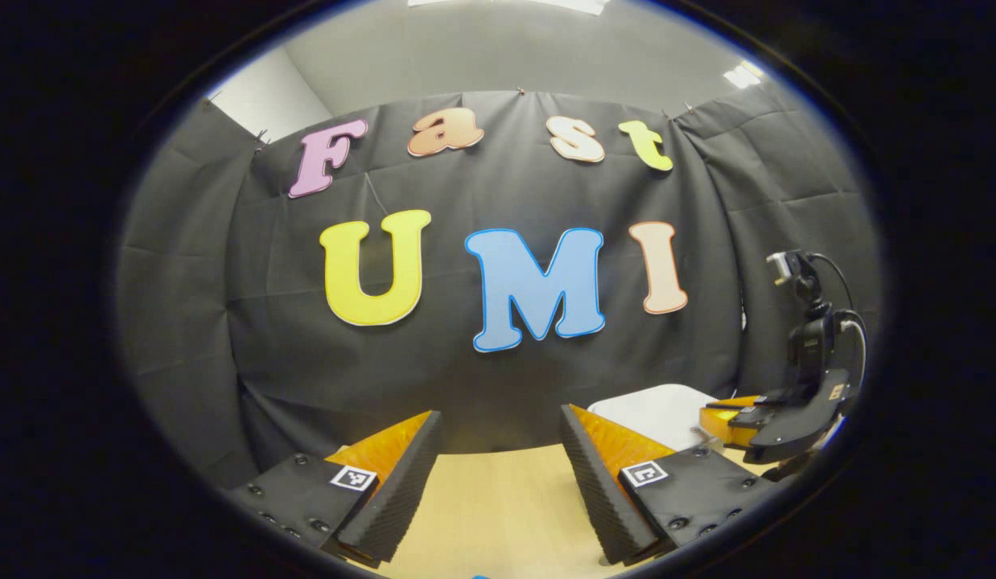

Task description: Press the lid of the desktop garbage bin to open it, pick up the crumpled paper on the desktop and throw it into the bin, then pick up the pop can on the desktop and drop it into the bin, and finally close the garbage bin lid.

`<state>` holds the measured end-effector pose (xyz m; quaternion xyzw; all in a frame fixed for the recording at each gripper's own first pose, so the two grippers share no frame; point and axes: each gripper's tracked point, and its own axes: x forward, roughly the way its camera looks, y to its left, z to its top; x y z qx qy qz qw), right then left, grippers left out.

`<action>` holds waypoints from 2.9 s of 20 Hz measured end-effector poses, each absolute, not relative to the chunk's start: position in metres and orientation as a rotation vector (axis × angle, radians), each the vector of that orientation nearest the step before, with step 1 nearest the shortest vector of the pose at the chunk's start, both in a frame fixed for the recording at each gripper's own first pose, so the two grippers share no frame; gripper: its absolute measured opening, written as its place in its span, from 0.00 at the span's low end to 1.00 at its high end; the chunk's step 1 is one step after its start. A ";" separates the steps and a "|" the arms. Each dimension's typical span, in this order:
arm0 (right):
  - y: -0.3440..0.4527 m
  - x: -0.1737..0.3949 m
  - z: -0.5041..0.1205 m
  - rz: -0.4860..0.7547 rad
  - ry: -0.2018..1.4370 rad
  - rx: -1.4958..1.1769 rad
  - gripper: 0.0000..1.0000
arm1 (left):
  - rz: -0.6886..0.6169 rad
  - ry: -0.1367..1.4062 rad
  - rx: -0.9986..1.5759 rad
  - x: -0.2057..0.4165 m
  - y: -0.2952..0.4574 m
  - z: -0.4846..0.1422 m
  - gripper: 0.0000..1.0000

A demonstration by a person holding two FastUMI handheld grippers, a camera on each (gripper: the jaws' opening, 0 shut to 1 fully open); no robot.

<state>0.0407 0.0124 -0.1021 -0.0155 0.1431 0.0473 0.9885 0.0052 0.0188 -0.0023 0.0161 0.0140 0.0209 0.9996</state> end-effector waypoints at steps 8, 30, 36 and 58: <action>0.013 0.043 -0.113 0.084 0.295 -0.034 0.02 | 0.056 0.040 0.017 0.008 0.021 -0.008 0.96; 0.011 0.054 -0.015 0.098 0.082 0.062 0.02 | 0.083 0.055 -0.018 0.007 0.027 -0.016 0.96; 0.013 0.050 0.014 0.101 0.021 0.072 0.02 | 0.098 0.064 -0.021 0.005 0.033 -0.018 0.96; 0.028 0.024 0.030 0.129 0.020 -0.017 0.02 | 0.131 0.209 -0.090 -0.010 0.076 -0.168 0.96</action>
